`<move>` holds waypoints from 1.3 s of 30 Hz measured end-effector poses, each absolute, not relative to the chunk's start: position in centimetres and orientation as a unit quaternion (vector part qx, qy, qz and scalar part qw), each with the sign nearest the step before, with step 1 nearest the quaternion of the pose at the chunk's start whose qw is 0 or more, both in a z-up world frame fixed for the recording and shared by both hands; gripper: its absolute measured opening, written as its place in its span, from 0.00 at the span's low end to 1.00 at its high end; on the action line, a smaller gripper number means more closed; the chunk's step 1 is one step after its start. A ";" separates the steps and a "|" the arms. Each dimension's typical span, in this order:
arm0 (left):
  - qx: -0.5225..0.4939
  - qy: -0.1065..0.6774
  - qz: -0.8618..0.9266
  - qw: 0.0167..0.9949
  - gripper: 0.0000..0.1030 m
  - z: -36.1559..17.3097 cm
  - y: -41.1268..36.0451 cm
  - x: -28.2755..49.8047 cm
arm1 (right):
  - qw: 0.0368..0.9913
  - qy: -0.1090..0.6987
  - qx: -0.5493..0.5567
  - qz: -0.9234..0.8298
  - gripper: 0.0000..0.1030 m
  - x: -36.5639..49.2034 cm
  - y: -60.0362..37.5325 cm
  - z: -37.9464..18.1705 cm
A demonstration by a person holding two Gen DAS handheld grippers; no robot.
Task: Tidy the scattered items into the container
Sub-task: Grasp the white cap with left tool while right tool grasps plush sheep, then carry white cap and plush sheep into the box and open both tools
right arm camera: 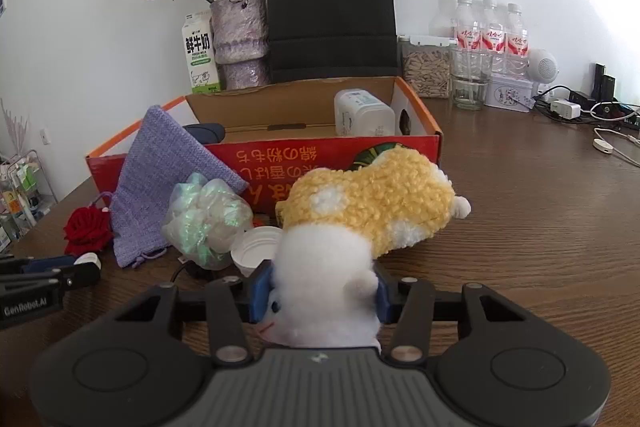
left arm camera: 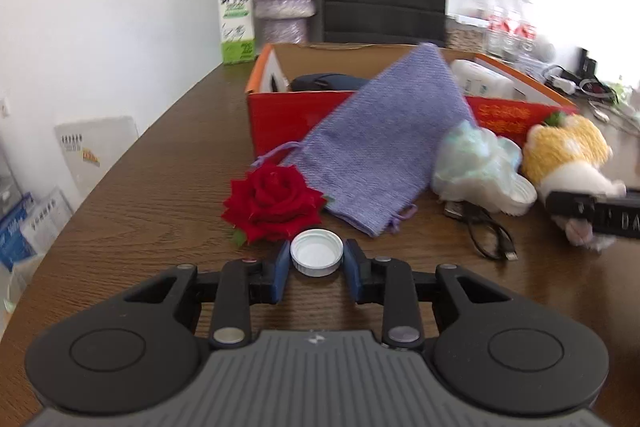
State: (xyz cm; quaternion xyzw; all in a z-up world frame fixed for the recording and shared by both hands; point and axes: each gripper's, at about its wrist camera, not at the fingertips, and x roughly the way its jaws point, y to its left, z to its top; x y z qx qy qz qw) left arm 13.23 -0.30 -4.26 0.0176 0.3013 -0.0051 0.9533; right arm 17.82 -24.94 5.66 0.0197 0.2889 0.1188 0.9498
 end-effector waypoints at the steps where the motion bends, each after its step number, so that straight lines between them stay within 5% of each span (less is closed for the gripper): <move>1: 0.024 0.296 -0.009 0.955 0.28 -4.3 -0.6 12.9 | 0.950 0.287 0.021 0.119 0.45 17.6 -25.1 5.7; 20: 0.016 0.253 -0.011 0.967 0.29 -2.9 -0.8 10.9 | 0.958 0.260 0.038 0.115 0.45 15.3 -27.0 6.9; 30: 0.018 0.295 -0.021 0.955 0.29 -4.1 -1.2 11.6 | 0.956 0.266 0.042 0.115 0.45 15.0 -27.3 6.5; 35: 0.012 0.305 -0.017 0.952 0.43 -4.3 -1.2 11.8 | 0.956 0.267 0.039 0.117 0.45 14.9 -27.3 6.3; 39: 0.013 0.307 -0.022 0.951 0.38 -4.3 -1.4 11.6 | 0.953 0.276 0.032 0.118 0.46 15.0 -27.0 6.1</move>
